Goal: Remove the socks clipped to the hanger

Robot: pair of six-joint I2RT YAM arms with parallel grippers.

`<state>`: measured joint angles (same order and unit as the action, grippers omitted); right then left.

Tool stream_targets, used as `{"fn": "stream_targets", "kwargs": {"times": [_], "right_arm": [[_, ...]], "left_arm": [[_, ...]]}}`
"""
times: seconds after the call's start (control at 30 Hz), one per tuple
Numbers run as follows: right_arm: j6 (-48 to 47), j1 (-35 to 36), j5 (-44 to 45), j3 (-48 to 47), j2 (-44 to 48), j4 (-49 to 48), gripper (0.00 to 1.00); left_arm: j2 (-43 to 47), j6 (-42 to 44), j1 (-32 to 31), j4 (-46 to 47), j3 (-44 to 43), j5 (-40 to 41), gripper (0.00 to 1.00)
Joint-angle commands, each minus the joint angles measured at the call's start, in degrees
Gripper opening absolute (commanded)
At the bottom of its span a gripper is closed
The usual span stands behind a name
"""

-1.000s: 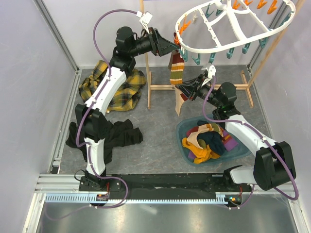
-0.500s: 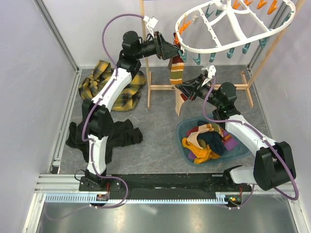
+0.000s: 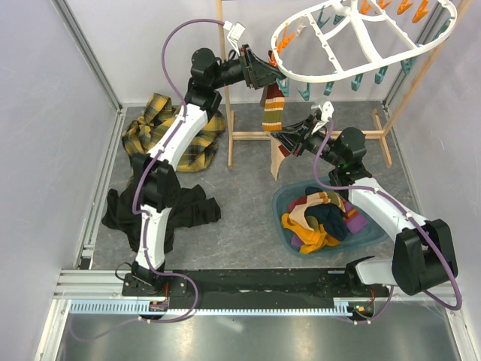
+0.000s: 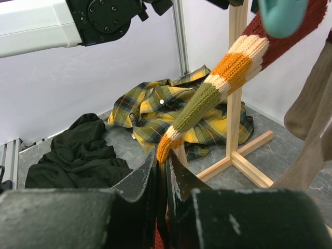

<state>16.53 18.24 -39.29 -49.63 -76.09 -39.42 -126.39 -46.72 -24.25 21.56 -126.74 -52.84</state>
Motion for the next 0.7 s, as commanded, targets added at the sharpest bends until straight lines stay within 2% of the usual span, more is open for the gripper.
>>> {"fn": "stream_targets", "kwargs": {"times": [0.0, 0.13, 0.23, 0.33, 0.37, 0.5, 0.53, 0.67], "right_arm": [[-0.71, -0.13, -2.37, -0.30, -0.02, -2.50, 0.16], [-0.80, -0.05, -2.55, -0.47, -0.02, -2.33, 0.16], [-0.71, -0.05, -2.55, -0.47, -0.11, -2.33, 0.17], [-0.54, -0.13, -2.02, -0.47, -0.46, -2.15, 0.16], [-0.45, -0.05, -1.85, -0.47, -0.63, -1.98, 0.16], [3.30, -0.22, -0.62, -0.56, -0.72, -1.28, 0.15], [4.72, -0.14, -0.01, -0.99, -0.55, -0.40, 0.15], [11.48, -0.22, 1.75, -3.81, 1.73, 12.85, 0.16]], "left_arm": [[-1.75, -5.66, -0.27, 5.68, -4.30, -1.13, 0.74], [-2.11, -6.98, -0.27, 6.91, -3.87, -1.13, 0.68], [-2.28, -8.21, -0.45, 8.31, -3.87, -1.04, 0.60], [-2.55, -9.79, -0.36, 9.46, -4.04, -0.69, 0.38], [-2.46, -9.97, -0.36, 9.64, -4.04, 0.10, 0.26], [-2.37, -11.29, -0.36, 10.08, -4.04, 1.60, 0.02], [-2.29, -11.46, -0.45, 10.08, -3.52, 1.77, 0.02], [-1.41, -10.76, -0.62, 9.82, -1.85, 3.44, 0.02]]}}
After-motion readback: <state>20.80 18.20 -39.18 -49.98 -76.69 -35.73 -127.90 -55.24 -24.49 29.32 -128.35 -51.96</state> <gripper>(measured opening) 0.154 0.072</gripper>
